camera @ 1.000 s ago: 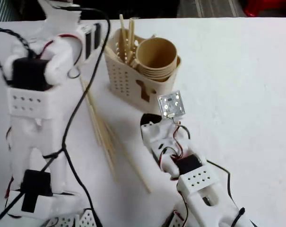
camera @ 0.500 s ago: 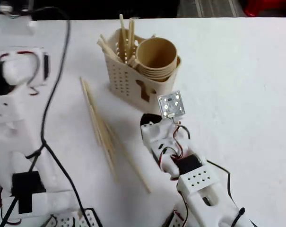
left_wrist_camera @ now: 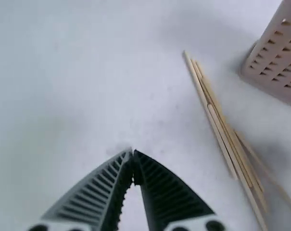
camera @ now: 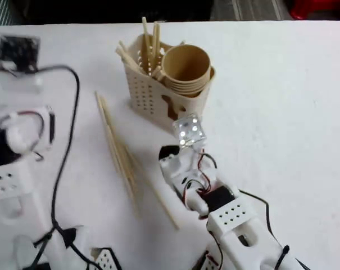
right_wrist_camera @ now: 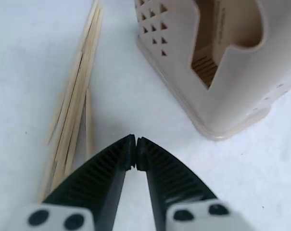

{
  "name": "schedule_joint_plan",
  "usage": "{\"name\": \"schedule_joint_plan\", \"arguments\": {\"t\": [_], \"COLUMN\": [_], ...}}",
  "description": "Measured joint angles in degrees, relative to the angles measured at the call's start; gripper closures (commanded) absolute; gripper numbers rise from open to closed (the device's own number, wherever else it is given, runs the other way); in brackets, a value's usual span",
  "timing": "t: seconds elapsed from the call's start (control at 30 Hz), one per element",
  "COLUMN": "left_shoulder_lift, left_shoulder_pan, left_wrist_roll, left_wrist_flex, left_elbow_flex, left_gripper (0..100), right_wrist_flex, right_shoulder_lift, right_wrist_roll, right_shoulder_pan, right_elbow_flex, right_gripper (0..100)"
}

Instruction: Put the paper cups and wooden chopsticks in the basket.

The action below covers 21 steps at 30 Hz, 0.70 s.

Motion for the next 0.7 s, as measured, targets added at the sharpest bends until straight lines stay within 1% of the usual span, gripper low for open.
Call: {"name": "schedule_joint_plan", "arguments": {"t": [0.07,0.2,0.27,0.33,0.4,0.53,0.7], "left_shoulder_lift": [-3.87,-10.55,-13.45,-15.82,-17.58,-18.90,-19.08], "left_shoulder_pan": [-0.26,-3.34,-4.84,-5.27,-5.27,-5.27,-5.27], "left_wrist_roll": [0.00,0.00,-0.09,-0.09,-0.79,-0.88,-0.88], "left_wrist_flex": [-4.75,-15.56,-20.57,-24.79,-27.96,-33.14,-38.59], "left_elbow_flex": [10.90,30.86,38.86,45.71,51.08,58.73,64.53], "left_gripper": [98,98,98,98,98,98,98], "right_wrist_flex": [3.87,9.32,10.02,10.46,11.43,15.74,16.44], "right_shoulder_lift": [0.26,0.35,0.35,0.35,0.35,0.79,9.41], "right_wrist_roll": [0.35,0.44,0.44,0.53,0.79,0.88,0.88], "right_shoulder_pan": [-1.23,-3.69,-5.27,-7.65,-8.97,-11.16,-16.18], "right_elbow_flex": [-1.85,-5.80,-7.03,-8.26,-9.67,-14.59,-22.15], "right_gripper": [97.7,97.6,94.7,89.2,85.4,84.8,84.8]}}
